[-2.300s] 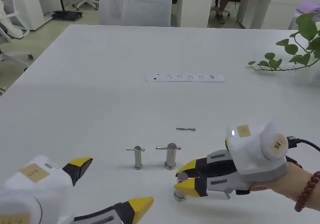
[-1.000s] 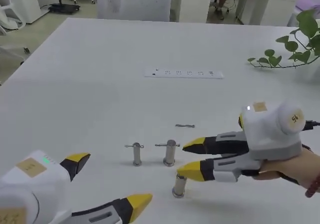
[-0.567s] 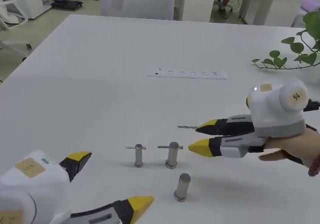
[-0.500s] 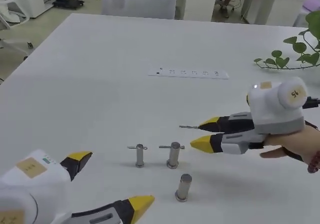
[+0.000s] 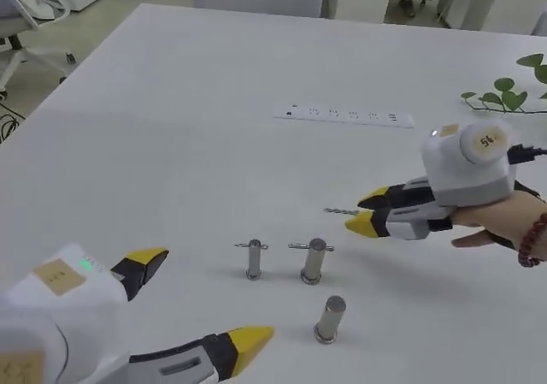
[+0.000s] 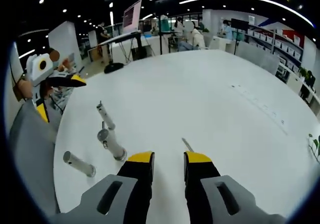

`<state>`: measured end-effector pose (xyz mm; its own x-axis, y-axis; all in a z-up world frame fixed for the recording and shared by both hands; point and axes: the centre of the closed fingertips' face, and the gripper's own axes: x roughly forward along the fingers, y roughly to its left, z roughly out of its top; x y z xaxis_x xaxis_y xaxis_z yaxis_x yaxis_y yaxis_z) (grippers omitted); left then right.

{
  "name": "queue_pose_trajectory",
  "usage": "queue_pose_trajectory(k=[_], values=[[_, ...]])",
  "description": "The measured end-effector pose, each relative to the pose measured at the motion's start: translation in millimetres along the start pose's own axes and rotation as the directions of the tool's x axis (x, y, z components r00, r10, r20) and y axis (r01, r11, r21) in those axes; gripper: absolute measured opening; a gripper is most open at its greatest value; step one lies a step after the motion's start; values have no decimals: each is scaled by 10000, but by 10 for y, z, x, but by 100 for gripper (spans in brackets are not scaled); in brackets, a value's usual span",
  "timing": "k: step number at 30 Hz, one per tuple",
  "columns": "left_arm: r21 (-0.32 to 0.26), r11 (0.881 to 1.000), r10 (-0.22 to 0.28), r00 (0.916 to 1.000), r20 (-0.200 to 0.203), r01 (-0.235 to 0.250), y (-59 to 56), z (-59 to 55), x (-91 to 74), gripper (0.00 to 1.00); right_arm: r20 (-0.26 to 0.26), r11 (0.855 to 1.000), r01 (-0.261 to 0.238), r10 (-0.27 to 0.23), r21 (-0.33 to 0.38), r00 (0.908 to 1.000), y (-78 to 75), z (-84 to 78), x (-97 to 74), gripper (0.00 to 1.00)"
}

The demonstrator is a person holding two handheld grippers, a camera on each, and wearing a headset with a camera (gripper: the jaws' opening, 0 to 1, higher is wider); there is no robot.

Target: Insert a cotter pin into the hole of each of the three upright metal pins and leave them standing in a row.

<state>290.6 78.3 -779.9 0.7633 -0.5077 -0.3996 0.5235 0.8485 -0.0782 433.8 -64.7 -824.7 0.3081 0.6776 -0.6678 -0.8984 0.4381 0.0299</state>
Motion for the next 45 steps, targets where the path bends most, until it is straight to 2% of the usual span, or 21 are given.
queue_pose_trajectory(k=[3, 8, 13, 19, 33, 38, 39, 45], values=[[-23, 10000, -82, 10000, -24, 82, -7, -9, 8, 81, -401, 9999, 93, -96, -81, 9992, -72, -52, 49, 24], [24, 9999, -143, 9999, -69, 144, -13, -22, 18, 79, -672, 9995, 220, -234, -217, 9975, -187, -66, 96, 23], [-150, 9997, -190, 9998, 88, 191, -12, -9, 20, 79, -1193, 9979, 122, -198, -641, 9927, -268, -110, 158, 22], [-127, 9997, -204, 9998, 73, 205, -14, -13, 24, 78, -1450, 9960, -48, -83, -897, 9894, -317, -121, 222, 17], [42, 9995, -316, 9995, -39, 316, -32, -36, 32, 76, -2315, 9852, -470, 77, -1650, 9728, -348, -215, 305, 13], [130, 9991, -414, 9991, -75, 415, -55, -40, 39, 76, -2736, 9770, -663, 84, -2029, 9618, -374, -256, 315, 11], [145, 9990, -430, 9990, -77, 432, -59, -40, 40, 76, -2717, 9774, -668, 101, -2004, 9623, -380, -241, 320, 11], [184, 9985, -513, 9987, -58, 514, -81, -36, 41, 76, -3088, 9710, -1150, 458, -2097, 9500, -367, -249, 335, 10]])
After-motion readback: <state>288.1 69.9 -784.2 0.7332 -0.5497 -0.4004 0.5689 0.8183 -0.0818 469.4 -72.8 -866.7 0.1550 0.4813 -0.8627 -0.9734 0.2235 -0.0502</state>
